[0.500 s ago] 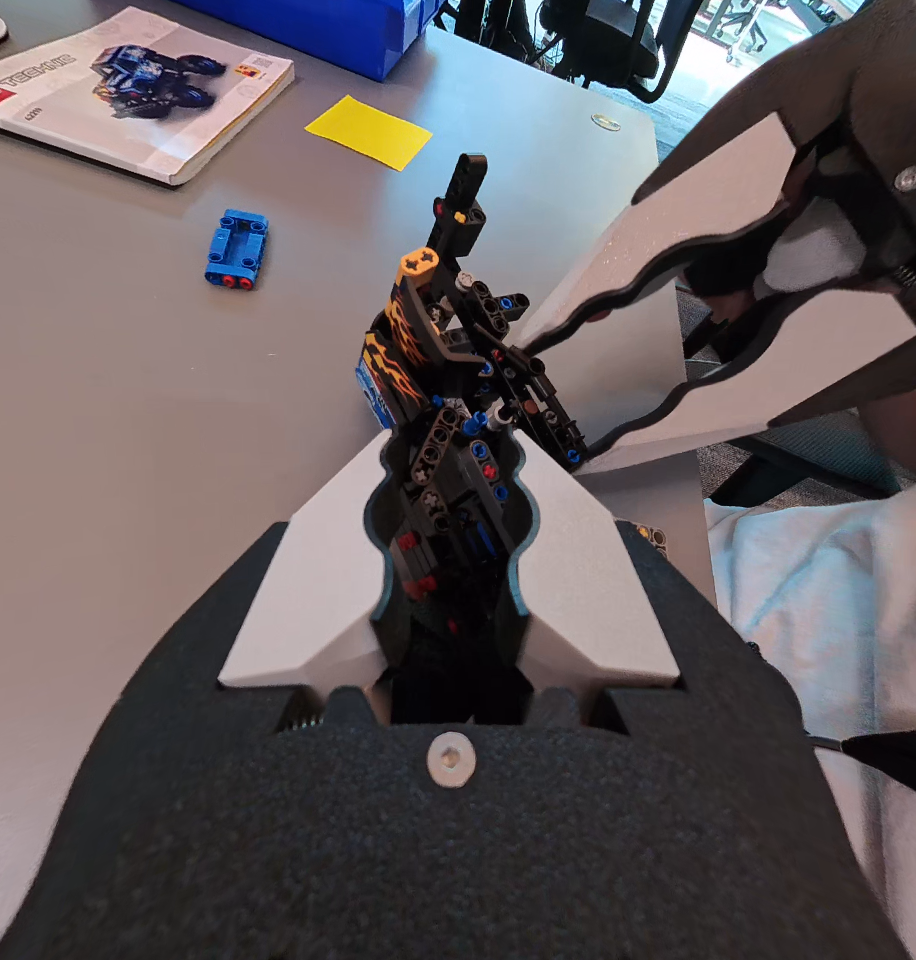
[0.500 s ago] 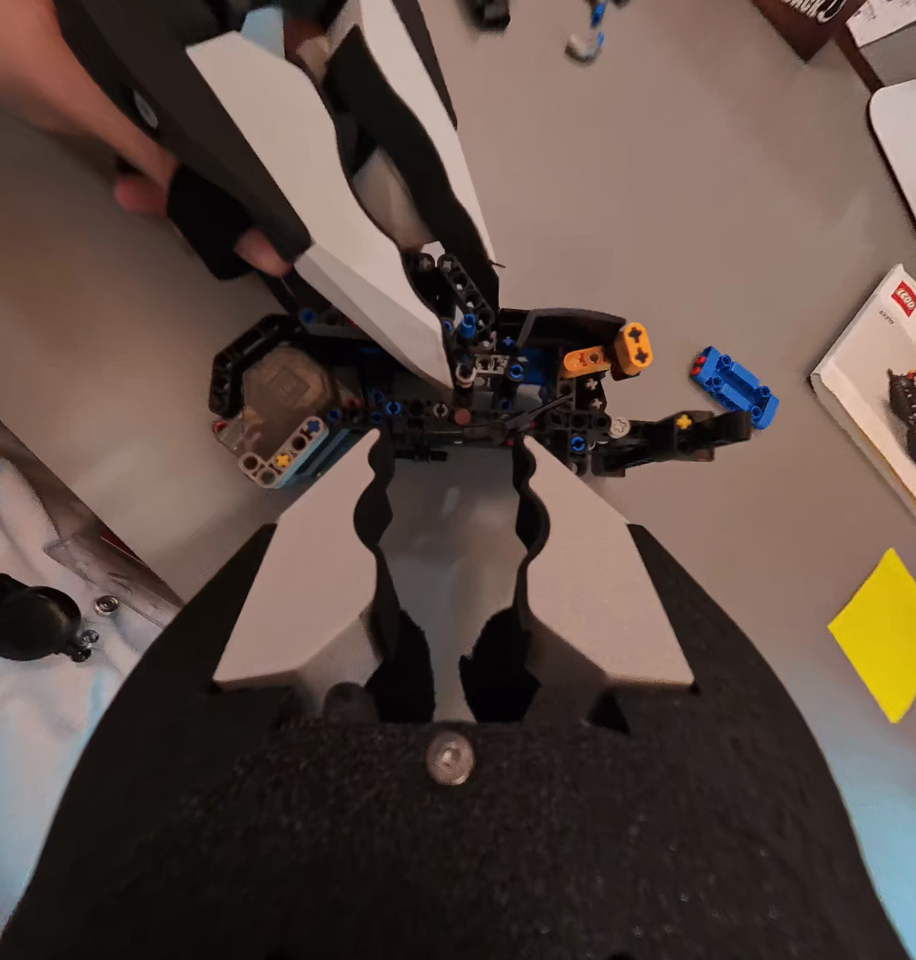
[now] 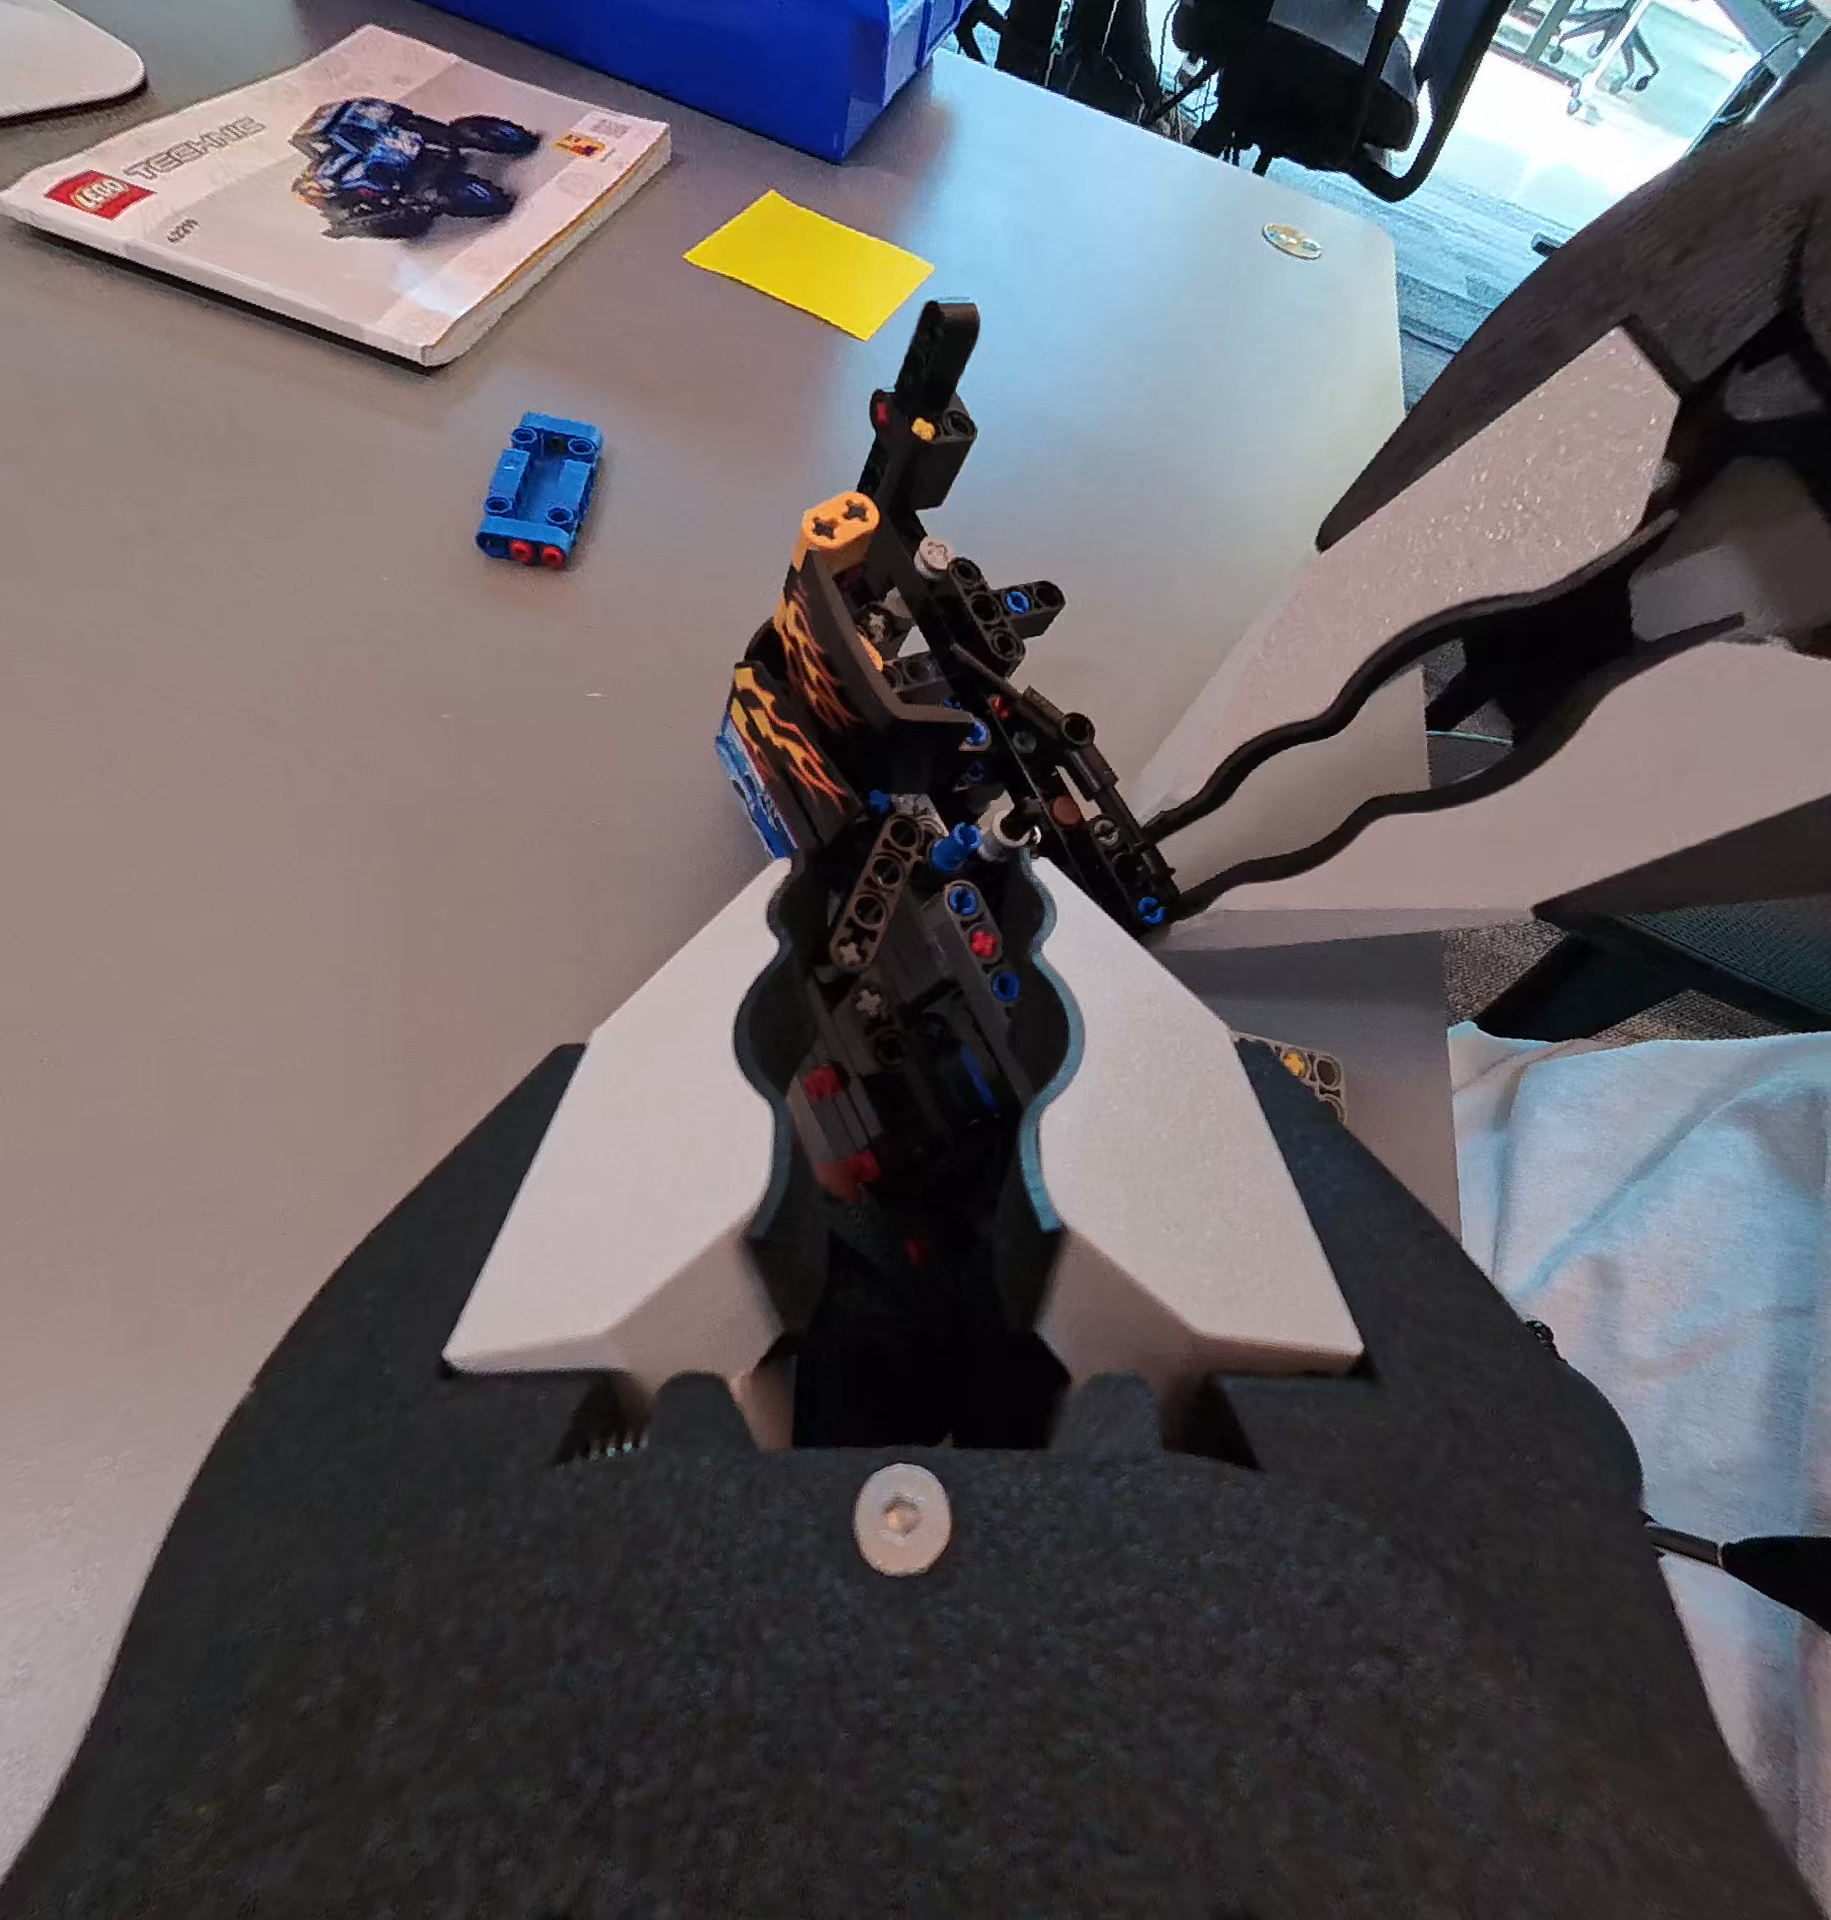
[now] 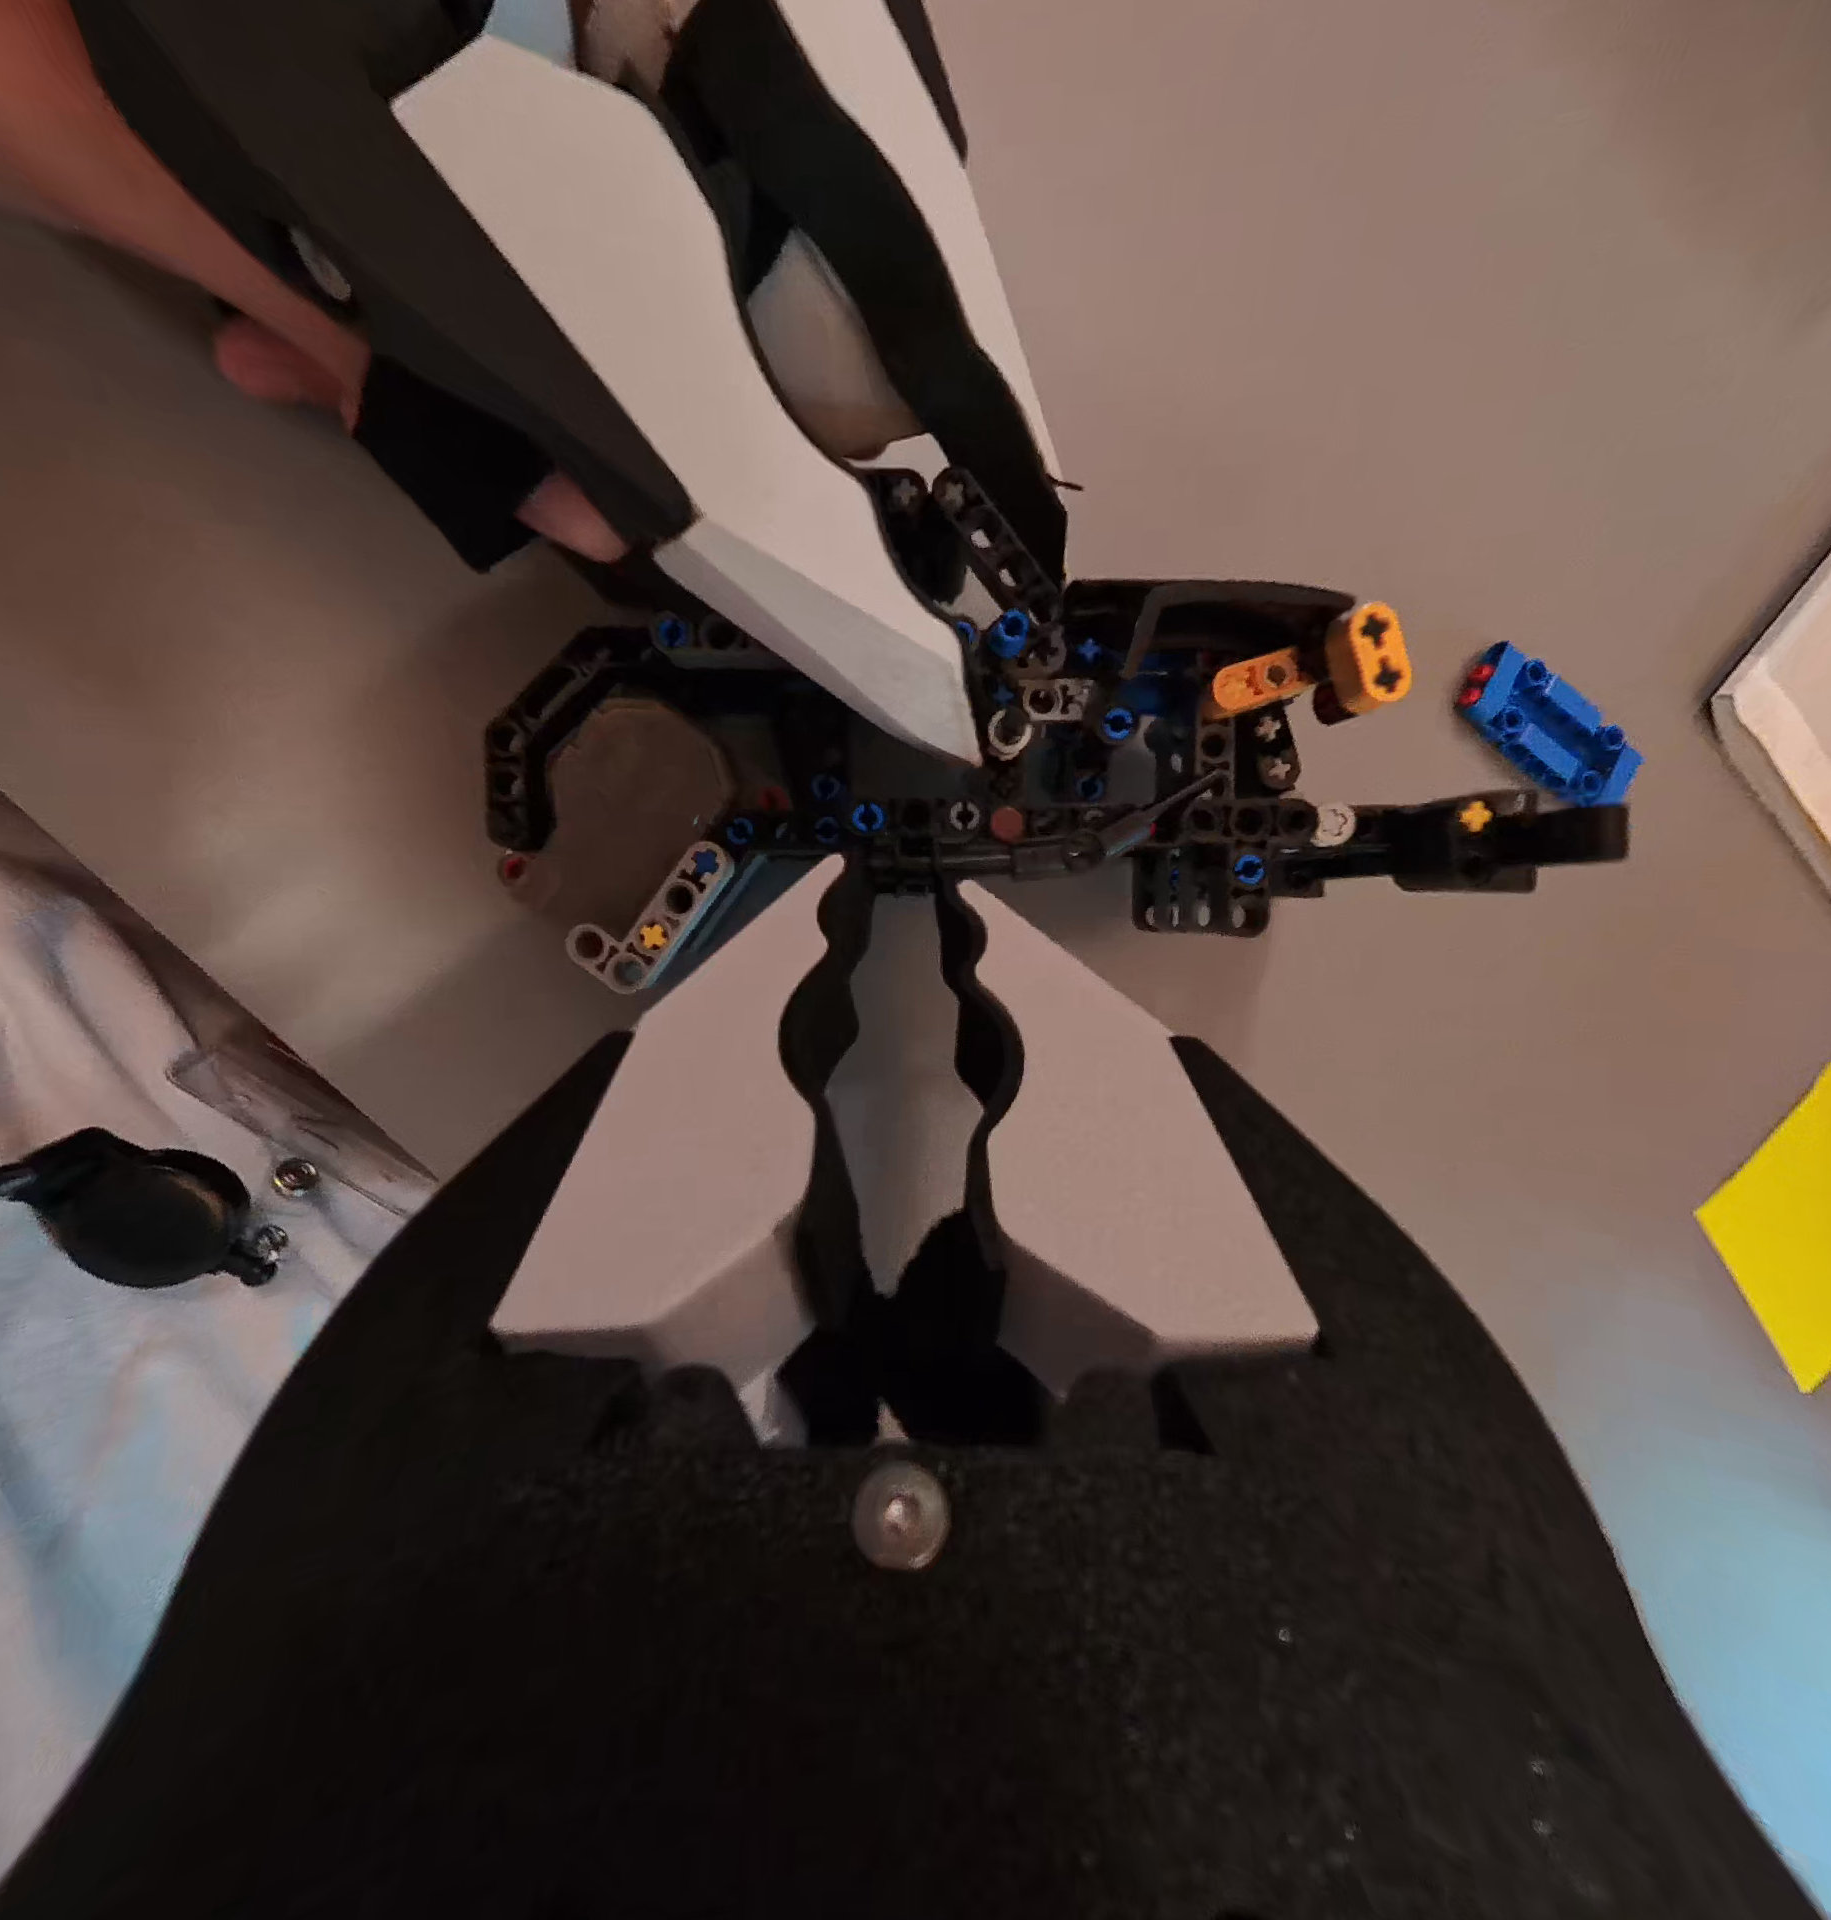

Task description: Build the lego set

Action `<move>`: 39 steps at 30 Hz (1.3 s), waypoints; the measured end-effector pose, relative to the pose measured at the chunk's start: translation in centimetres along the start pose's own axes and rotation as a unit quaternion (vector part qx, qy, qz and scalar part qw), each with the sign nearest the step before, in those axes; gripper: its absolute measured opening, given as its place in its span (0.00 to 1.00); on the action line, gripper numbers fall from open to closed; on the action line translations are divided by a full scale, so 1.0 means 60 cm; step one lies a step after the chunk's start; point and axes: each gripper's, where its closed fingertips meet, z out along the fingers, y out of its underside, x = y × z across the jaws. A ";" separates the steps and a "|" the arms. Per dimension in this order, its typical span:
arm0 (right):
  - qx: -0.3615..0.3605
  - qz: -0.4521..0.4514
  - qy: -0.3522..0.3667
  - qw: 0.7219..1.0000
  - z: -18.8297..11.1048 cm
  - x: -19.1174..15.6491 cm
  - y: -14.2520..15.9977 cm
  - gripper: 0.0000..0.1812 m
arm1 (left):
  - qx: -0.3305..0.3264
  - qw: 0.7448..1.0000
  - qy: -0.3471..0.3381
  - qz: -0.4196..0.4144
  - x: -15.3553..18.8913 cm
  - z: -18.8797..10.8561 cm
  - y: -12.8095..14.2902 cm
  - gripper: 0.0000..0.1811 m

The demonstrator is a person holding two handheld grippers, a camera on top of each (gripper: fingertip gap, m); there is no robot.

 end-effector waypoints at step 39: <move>-0.029 -0.121 -0.045 0.991 -0.015 -0.003 0.037 0.05 | 0.000 1.000 0.012 0.009 0.014 0.005 0.000 0.18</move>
